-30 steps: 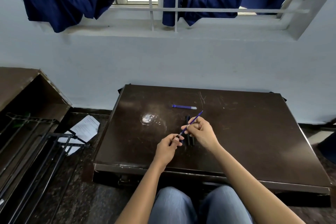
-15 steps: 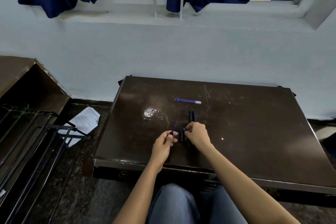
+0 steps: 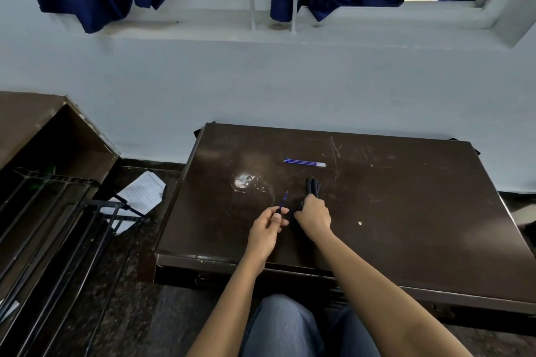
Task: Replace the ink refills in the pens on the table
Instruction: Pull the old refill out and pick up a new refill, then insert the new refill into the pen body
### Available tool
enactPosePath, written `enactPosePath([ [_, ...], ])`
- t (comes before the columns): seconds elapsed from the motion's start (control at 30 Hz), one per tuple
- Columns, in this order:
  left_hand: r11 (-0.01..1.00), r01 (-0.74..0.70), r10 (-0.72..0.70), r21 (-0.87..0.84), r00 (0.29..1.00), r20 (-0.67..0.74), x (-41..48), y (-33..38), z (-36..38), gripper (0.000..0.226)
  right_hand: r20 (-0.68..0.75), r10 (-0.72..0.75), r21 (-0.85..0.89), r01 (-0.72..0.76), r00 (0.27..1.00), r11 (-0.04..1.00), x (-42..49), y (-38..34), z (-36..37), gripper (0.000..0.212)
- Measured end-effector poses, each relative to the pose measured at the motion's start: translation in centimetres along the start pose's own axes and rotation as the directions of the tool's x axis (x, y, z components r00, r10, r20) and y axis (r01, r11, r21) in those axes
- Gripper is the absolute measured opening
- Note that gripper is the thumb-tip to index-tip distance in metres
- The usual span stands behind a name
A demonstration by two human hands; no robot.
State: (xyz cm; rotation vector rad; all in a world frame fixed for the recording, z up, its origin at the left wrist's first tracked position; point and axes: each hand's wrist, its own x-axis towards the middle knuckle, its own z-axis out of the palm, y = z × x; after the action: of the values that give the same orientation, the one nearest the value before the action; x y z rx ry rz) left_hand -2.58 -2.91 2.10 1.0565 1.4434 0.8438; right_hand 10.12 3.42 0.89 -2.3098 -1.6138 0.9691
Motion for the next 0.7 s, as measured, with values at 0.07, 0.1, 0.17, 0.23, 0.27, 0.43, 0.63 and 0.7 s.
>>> enactPosePath([
  [0.07,1.0,-0.001,0.001,-0.01,1.0,0.006,-0.3,0.5,0.1,0.024,0.012,0.031,0.373,-0.033,0.999,0.927,0.0,0.0,-0.7,0.033],
  [0.1,1.0,-0.001,0.001,-0.013,1.0,0.011,-0.5,0.9,0.1,0.024,0.051,0.048,0.567,-0.069,0.998,0.821,-0.2,-0.2,-1.5,0.034],
  [0.17,1.0,0.003,-0.003,-0.015,1.0,0.02,-0.9,1.5,0.3,0.026,0.163,0.036,0.832,-0.157,0.986,0.532,-0.9,-0.4,-3.3,0.034],
  [0.23,1.0,-0.002,0.002,-0.014,1.0,0.026,-1.3,2.1,0.7,0.027,0.226,-0.027,0.929,-0.207,0.974,0.306,-1.9,-0.5,-5.0,0.031],
  [0.27,1.0,-0.01,0.01,-0.01,0.999,0.031,-1.4,2.3,0.9,0.027,0.233,-0.05,0.948,-0.216,0.971,0.233,-2.3,-0.4,-5.6,0.03],
  [0.43,0.998,-0.056,0.054,0.038,0.996,0.074,-2.7,3.3,1.8,0.029,0.212,-0.089,0.977,-0.208,0.973,0.052,-4.3,0.6,-7.4,0.028],
  [0.63,0.991,-0.093,0.085,0.099,0.993,0.081,-4.6,4.2,2.2,0.03,0.176,-0.216,0.983,-0.182,0.96,-0.007,-7.0,1.2,-9.3,0.033],
  [0.7,0.988,-0.115,0.107,0.104,0.991,0.079,-5.2,4.7,2.2,0.031,0.145,-0.24,0.989,-0.15,0.96,-0.003,-7.7,1.3,-9.7,0.035],
])
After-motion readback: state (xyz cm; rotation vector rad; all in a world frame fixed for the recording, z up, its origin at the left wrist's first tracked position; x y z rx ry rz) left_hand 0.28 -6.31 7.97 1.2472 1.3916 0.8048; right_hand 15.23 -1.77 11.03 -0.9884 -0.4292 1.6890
